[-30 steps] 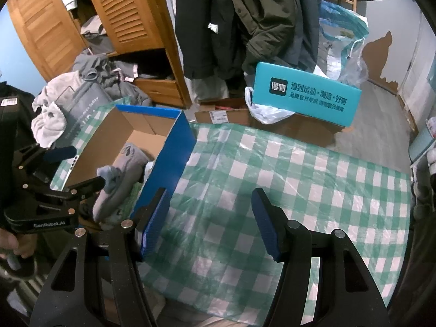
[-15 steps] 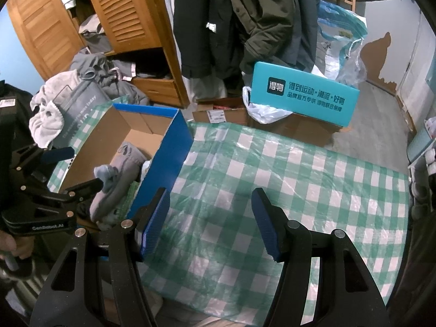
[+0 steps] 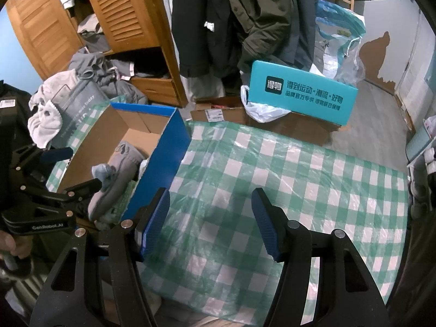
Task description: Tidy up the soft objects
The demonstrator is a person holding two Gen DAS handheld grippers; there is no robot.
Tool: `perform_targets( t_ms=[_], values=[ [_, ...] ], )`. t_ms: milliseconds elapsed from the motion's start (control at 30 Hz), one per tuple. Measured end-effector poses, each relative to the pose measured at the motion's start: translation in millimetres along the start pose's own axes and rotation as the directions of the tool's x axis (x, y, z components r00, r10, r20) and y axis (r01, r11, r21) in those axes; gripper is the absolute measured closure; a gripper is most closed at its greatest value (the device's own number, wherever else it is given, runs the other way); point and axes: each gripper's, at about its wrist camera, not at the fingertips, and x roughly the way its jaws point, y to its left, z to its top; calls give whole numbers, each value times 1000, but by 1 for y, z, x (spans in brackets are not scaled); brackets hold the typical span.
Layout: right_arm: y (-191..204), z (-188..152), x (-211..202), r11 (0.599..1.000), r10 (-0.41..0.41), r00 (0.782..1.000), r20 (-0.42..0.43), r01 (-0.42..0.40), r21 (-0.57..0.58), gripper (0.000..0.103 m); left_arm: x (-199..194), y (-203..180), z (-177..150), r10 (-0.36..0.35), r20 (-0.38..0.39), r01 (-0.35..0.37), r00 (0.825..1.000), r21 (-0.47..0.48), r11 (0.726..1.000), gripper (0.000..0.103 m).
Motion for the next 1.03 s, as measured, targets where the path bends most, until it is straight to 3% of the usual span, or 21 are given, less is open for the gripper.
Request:
perform_targets(
  t_ms=[1033],
  values=[
    [1,0,0,1000,-3,1000,-1,3,-1,41,2,-2,-3,-7,-5,7,1000,13,1000,20]
  ],
)
